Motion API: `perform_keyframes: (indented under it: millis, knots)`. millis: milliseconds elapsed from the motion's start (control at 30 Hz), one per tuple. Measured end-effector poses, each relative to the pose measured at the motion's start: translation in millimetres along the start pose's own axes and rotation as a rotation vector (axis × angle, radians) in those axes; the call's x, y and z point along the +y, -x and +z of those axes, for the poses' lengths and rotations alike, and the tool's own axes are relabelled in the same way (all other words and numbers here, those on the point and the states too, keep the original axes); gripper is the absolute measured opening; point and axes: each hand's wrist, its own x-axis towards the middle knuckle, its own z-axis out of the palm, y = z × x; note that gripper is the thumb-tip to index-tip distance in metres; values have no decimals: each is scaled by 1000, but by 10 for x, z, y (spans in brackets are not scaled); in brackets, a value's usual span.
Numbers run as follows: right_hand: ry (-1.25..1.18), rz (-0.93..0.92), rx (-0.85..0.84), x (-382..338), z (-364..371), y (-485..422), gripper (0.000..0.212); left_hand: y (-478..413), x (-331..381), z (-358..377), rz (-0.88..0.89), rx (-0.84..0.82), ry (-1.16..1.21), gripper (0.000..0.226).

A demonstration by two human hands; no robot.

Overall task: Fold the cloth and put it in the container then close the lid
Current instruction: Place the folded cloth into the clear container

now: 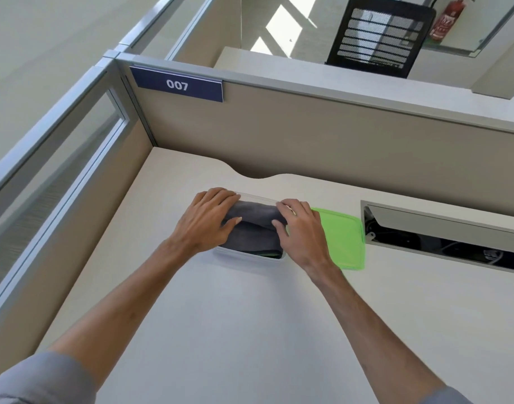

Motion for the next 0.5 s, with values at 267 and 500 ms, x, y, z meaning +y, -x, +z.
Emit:
perform_keyframes:
  millis: [267, 500]
  knots:
    - [19, 270, 95, 682, -254, 909, 37, 202, 849, 62, 50, 272, 163, 34]
    - [111, 223, 24, 1019, -268, 1318, 50, 418, 1681, 595, 338, 83, 133, 47]
